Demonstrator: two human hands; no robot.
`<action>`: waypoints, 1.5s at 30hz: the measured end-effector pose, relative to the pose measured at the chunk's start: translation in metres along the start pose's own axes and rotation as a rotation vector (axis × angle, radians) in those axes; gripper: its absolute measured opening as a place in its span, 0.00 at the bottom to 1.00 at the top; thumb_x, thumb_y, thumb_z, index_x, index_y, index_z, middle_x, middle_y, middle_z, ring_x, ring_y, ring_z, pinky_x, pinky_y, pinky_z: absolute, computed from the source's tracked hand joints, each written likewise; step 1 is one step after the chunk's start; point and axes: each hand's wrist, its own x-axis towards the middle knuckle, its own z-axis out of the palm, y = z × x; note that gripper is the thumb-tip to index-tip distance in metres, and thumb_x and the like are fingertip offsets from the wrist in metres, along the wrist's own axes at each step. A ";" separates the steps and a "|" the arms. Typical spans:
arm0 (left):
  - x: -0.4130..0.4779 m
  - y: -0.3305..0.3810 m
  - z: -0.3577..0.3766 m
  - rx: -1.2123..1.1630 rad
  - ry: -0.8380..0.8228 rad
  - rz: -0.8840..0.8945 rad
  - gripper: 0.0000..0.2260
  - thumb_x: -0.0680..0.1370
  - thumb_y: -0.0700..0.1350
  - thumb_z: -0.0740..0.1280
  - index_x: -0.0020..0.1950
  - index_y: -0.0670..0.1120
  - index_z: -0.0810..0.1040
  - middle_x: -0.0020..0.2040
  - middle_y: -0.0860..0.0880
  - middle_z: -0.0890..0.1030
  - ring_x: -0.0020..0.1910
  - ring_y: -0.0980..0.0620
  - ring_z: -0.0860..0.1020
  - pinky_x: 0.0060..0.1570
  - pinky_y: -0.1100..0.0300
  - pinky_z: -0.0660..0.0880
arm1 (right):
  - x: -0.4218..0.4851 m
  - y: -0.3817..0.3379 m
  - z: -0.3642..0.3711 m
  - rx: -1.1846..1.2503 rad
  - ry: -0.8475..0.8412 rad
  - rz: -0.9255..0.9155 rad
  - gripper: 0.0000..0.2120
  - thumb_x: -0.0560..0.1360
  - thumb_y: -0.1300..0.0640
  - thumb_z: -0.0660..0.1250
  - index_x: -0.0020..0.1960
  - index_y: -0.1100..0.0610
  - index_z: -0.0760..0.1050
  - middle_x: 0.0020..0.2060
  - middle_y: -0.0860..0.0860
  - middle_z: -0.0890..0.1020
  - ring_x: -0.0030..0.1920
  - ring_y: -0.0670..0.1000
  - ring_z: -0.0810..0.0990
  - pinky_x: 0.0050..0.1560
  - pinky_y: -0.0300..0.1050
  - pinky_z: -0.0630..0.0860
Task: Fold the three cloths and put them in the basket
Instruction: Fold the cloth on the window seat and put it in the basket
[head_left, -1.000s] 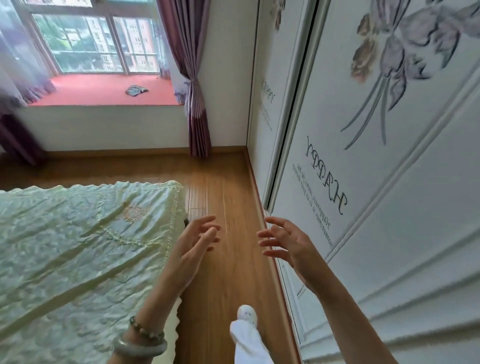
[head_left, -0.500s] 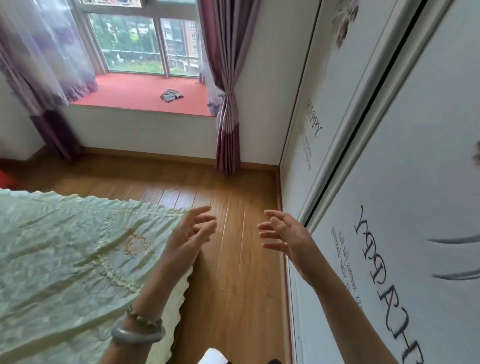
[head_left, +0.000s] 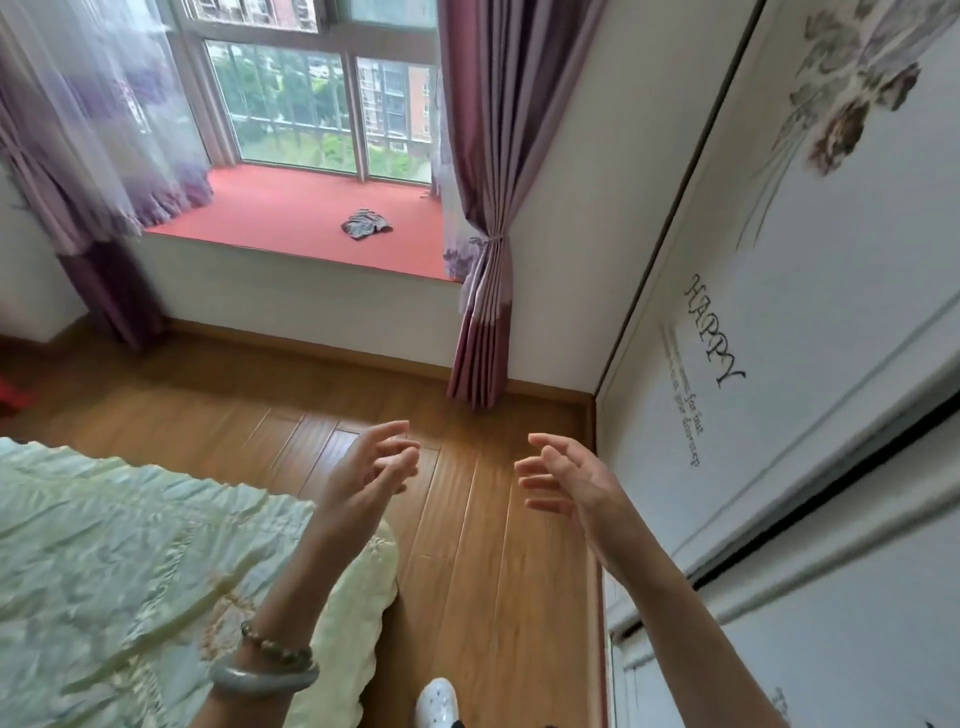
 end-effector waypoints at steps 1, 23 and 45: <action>0.022 -0.002 -0.003 0.002 0.004 -0.004 0.23 0.69 0.65 0.67 0.59 0.55 0.71 0.53 0.52 0.80 0.49 0.53 0.82 0.45 0.62 0.79 | 0.022 -0.004 -0.001 0.000 -0.005 0.002 0.17 0.73 0.43 0.58 0.59 0.48 0.71 0.52 0.51 0.81 0.52 0.49 0.81 0.51 0.44 0.79; 0.414 -0.068 -0.076 -0.017 0.230 -0.112 0.24 0.71 0.65 0.65 0.61 0.53 0.72 0.53 0.50 0.82 0.49 0.50 0.82 0.47 0.57 0.80 | 0.497 -0.049 0.000 -0.091 -0.260 0.005 0.13 0.78 0.48 0.59 0.61 0.46 0.70 0.52 0.50 0.81 0.52 0.45 0.81 0.53 0.44 0.80; 0.757 -0.145 -0.283 -0.149 0.361 -0.205 0.25 0.69 0.64 0.67 0.61 0.52 0.73 0.53 0.47 0.82 0.49 0.50 0.82 0.49 0.57 0.79 | 0.912 -0.109 0.147 -0.078 -0.382 0.019 0.14 0.80 0.54 0.58 0.64 0.54 0.70 0.52 0.54 0.81 0.53 0.52 0.81 0.55 0.52 0.79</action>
